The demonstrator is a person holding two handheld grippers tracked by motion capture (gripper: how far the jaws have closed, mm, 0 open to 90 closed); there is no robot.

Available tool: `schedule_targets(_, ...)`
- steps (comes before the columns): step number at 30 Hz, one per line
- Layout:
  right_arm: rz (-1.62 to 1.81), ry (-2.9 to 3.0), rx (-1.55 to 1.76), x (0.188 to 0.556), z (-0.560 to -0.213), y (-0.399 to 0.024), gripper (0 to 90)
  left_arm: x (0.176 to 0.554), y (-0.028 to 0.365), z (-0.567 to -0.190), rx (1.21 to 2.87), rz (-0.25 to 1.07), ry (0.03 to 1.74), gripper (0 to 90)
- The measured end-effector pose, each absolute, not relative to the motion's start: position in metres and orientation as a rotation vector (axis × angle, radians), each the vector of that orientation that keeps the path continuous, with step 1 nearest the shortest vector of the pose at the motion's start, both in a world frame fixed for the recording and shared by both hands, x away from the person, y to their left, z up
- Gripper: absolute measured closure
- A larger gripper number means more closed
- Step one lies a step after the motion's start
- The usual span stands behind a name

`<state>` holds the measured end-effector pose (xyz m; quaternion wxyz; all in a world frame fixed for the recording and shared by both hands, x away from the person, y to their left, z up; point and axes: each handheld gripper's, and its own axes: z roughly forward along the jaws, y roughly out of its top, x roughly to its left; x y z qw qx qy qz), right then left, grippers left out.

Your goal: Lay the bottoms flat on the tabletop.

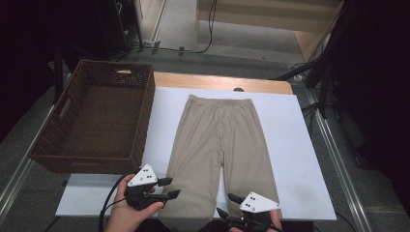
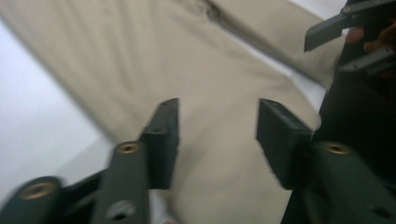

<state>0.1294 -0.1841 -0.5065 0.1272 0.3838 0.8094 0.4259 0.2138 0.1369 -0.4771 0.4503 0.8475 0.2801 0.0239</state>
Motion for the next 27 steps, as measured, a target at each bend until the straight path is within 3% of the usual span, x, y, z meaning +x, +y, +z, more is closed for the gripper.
schedule_targets(8, 1.256, 2.352, 1.094, 0.126, -0.492, -0.186, 17.3, 0.243, 0.117, -0.451, 2.049, 0.054, 0.706, 20.0)
schedule_targets(10, 1.255, 2.353, 1.08, 0.127, -0.49, -0.188, 15.1, 0.252, 0.113, -0.445, 2.059, 0.068, 0.704, 10.2)
schedule_targets(27, 1.296, 2.344, 1.061, 0.123, -0.485, -0.193, 0.3, 0.338, 0.077, -0.412, 2.016, 0.026, 0.715, 6.9)
